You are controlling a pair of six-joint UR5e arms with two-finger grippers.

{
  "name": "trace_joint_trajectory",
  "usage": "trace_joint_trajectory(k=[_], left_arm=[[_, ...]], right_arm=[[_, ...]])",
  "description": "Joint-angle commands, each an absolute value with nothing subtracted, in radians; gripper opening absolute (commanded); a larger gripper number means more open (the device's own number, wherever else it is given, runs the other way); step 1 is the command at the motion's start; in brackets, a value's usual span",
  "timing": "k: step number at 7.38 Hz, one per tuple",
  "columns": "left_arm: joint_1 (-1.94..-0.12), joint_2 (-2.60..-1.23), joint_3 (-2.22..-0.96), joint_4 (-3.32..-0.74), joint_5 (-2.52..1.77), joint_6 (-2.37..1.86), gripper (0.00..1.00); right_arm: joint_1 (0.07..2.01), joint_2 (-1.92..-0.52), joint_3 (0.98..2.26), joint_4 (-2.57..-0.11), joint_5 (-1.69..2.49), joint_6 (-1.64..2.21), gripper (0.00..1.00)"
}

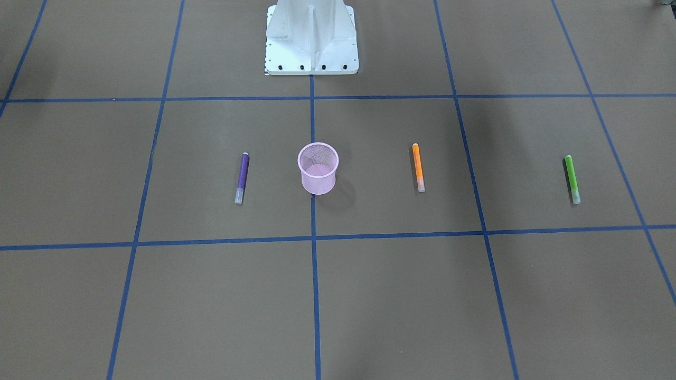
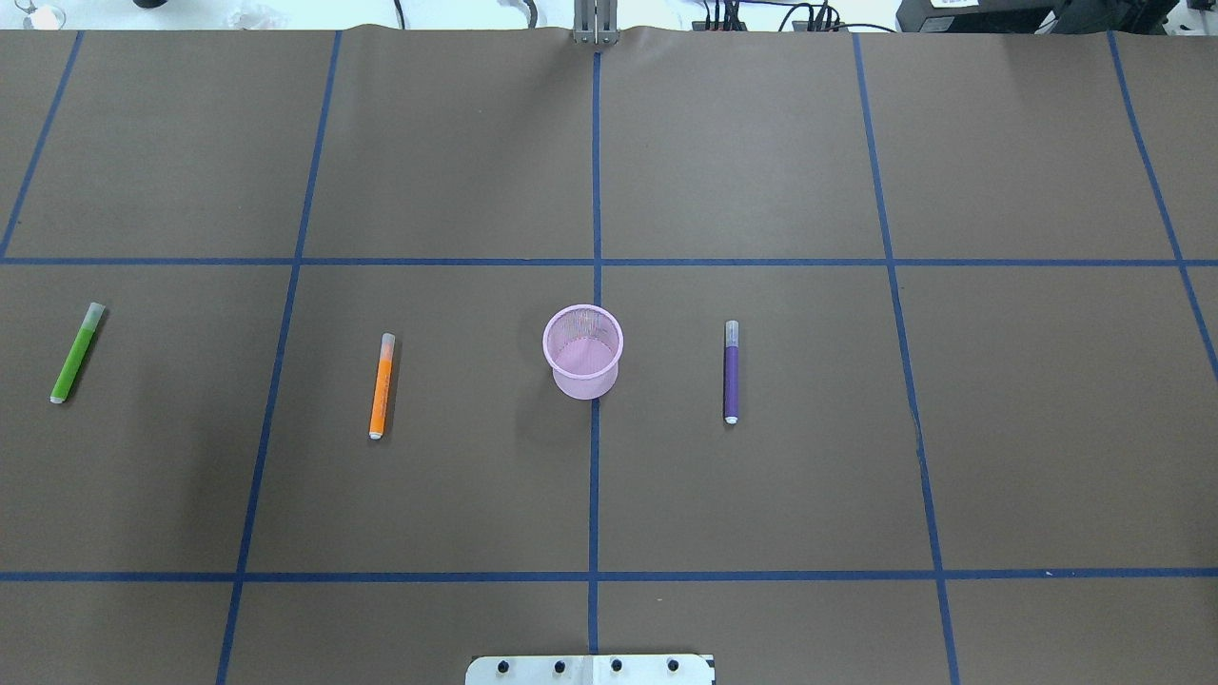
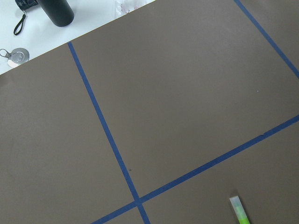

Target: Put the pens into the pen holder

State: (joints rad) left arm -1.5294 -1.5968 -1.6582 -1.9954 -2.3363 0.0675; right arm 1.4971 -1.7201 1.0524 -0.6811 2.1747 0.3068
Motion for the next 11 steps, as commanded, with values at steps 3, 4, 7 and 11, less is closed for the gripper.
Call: trace_joint_trajectory(k=[3, 4, 7, 11], left_arm=[[-1.528, -1.597, -1.657, -1.996, -2.336, 0.067, 1.0], [-1.529, -1.597, -1.655, -1.996, -2.336, 0.067, 1.0], [-1.529, -1.597, -1.652, -1.996, -2.336, 0.067, 1.0], [-1.529, -1.597, -1.652, -1.996, -2.336, 0.066, 1.0]], right_arm=[[1.491, -1.72, 1.052, -0.681, 2.175, 0.305, 0.36], [1.49, -1.72, 1.052, -0.681, 2.174, 0.305, 0.35], [1.486, -1.72, 1.051, -0.681, 2.174, 0.307, 0.04], [1.489, -1.721, 1.22, -0.68, 2.183, 0.307, 0.0]])
